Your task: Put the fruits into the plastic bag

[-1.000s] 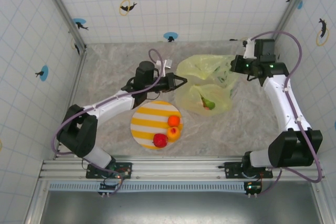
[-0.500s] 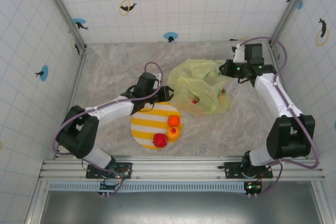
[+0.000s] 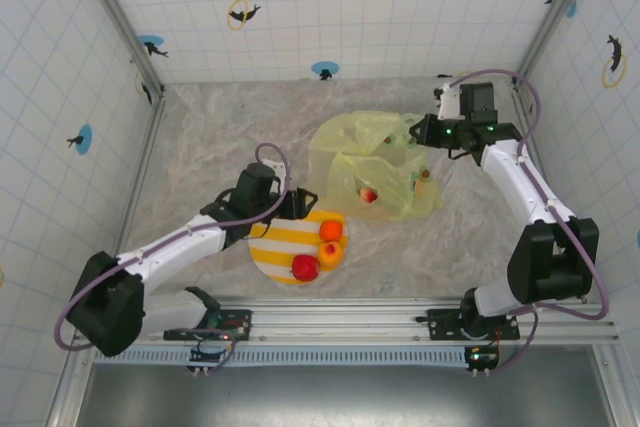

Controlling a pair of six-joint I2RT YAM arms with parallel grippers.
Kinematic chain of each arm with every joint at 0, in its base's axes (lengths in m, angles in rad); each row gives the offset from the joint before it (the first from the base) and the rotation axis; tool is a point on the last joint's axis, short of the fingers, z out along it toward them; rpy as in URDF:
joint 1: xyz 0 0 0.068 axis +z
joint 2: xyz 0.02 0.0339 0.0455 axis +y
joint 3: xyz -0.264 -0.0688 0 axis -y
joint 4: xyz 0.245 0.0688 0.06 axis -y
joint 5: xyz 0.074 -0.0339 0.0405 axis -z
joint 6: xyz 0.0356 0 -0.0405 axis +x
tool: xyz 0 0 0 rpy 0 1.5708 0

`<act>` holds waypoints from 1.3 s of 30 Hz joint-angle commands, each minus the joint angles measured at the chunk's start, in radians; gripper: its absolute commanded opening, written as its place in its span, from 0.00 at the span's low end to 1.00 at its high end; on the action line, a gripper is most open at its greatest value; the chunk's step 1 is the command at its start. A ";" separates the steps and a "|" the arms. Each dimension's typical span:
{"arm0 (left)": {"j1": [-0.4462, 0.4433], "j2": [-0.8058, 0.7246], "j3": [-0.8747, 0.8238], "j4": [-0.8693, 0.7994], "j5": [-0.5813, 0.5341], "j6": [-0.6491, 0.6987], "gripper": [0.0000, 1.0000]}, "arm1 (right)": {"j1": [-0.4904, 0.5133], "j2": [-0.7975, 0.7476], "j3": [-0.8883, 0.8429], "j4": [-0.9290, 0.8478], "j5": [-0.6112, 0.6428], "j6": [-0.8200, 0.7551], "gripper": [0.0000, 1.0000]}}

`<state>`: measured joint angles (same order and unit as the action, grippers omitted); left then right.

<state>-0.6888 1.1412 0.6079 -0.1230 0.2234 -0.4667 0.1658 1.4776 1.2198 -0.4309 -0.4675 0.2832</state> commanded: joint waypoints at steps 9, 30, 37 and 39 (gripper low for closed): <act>-0.234 -0.107 0.000 -0.402 -0.095 -0.078 0.92 | 0.015 0.009 -0.020 -0.002 0.006 -0.021 0.06; -0.304 0.086 -0.001 -0.381 -0.077 -0.064 0.68 | 0.002 -0.011 -0.052 -0.016 0.030 -0.053 0.06; -0.304 0.028 0.059 -0.508 -0.271 -0.079 0.57 | -0.002 -0.014 -0.051 -0.016 0.030 -0.053 0.06; -0.302 -0.004 0.092 -0.521 -0.342 -0.077 0.57 | -0.002 -0.017 -0.050 -0.017 0.027 -0.052 0.06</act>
<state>-0.9886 1.1866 0.6361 -0.5781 0.0204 -0.5476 0.1680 1.4887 1.1786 -0.4458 -0.4419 0.2420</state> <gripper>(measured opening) 0.585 0.063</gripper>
